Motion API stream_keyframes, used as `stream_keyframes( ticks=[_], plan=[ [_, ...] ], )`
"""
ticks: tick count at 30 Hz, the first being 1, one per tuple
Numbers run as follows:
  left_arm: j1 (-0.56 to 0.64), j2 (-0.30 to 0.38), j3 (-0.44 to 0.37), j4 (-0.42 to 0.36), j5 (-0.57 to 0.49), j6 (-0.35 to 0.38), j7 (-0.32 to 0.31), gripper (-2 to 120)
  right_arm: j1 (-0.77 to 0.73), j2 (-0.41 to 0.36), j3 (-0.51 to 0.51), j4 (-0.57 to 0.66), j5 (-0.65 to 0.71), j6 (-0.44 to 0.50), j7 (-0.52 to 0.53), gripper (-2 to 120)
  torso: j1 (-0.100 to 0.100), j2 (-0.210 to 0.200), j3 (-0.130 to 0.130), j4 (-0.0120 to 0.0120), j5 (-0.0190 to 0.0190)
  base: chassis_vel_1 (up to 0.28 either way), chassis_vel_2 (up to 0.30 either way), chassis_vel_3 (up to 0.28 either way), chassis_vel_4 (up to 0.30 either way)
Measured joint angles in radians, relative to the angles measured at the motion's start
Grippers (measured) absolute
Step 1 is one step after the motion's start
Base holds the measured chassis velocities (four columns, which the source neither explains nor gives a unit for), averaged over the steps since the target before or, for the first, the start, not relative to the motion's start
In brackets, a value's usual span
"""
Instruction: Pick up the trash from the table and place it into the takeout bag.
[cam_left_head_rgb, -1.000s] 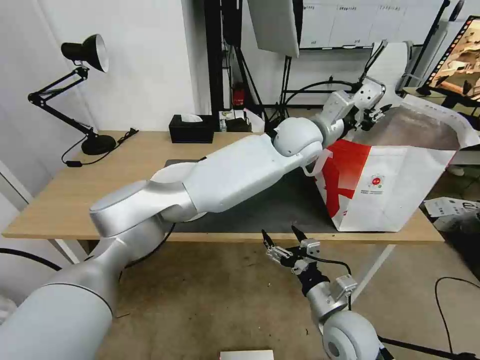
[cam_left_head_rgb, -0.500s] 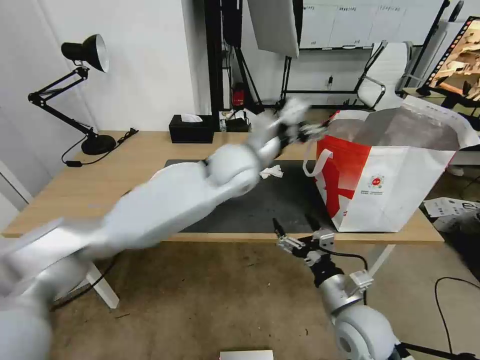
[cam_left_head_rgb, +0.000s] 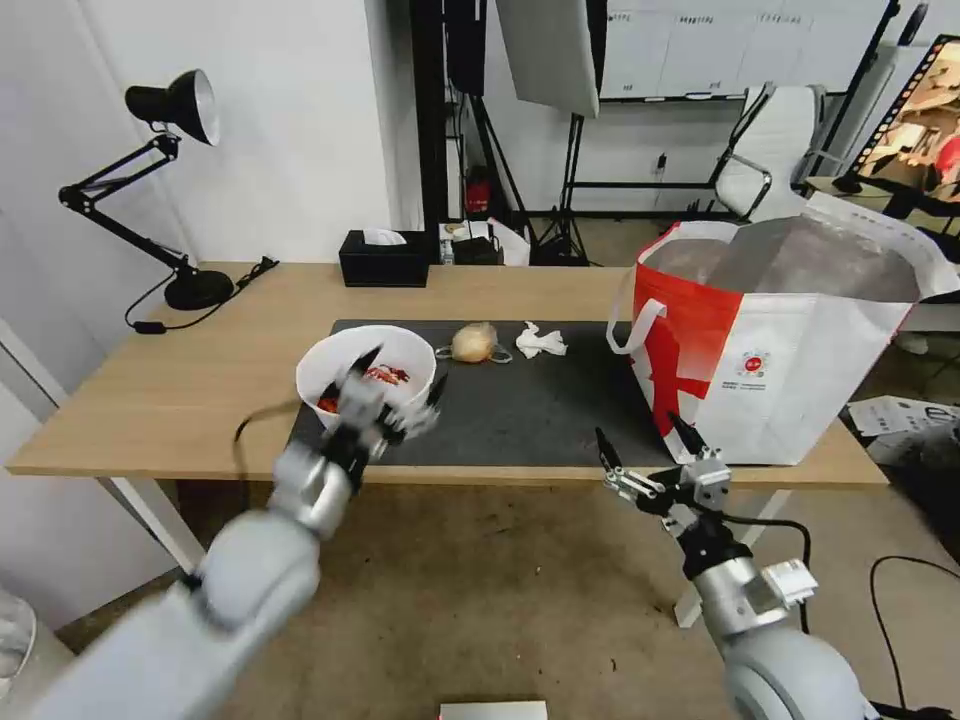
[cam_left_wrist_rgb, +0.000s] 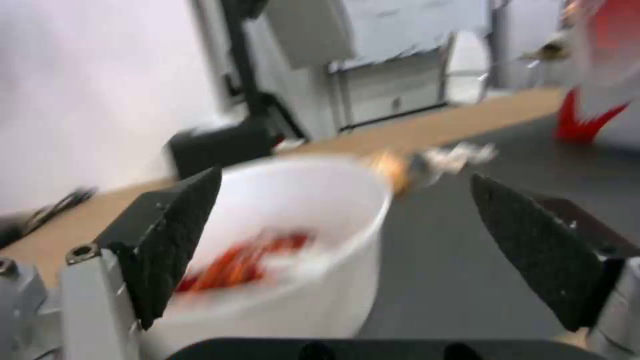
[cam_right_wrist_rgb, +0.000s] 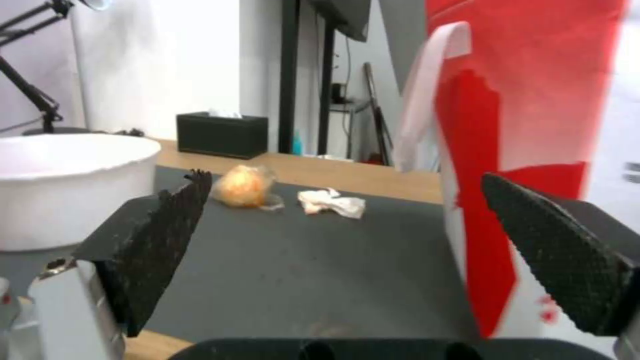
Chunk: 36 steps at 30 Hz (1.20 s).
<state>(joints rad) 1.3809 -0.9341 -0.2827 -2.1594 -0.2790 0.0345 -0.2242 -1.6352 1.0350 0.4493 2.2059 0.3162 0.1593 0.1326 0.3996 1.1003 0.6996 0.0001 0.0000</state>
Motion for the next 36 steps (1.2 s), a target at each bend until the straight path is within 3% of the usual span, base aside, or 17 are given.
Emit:
stream_keyframes(
  ticks=[3,11,30,36],
  plan=[
    [0.163,-0.115,-0.082,0.019,0.163,-0.078,0.014,100,-0.044,0.006,0.021,-0.018,-0.014,0.042,0.004,100,0.0,0.0,0.0,-0.0002,-0.0005,0.0,0.0,0.0,0.0],
    [0.278,-0.256,-0.122,0.09,0.266,-0.18,0.022,100,-0.063,0.047,-0.01,-0.172,-0.014,0.104,0.01,100,0.0,0.0,0.0,-0.0003,0.0004,0.0,0.0,0.0,0.0],
    [0.27,-0.285,-0.107,0.121,0.272,-0.188,0.039,100,-0.057,0.058,-0.044,-0.167,-0.01,0.096,0.015,100,0.0,0.0,0.0,-0.0003,-0.0001,0.0,0.0,0.0,0.0],
    [0.259,-0.281,-0.105,0.121,0.267,-0.189,0.043,100,0.043,0.018,-0.118,-0.147,0.024,0.045,0.009,100,0.0,0.0,0.0,-0.0001,0.0,0.0,0.0,0.0,0.0]
  ],
)
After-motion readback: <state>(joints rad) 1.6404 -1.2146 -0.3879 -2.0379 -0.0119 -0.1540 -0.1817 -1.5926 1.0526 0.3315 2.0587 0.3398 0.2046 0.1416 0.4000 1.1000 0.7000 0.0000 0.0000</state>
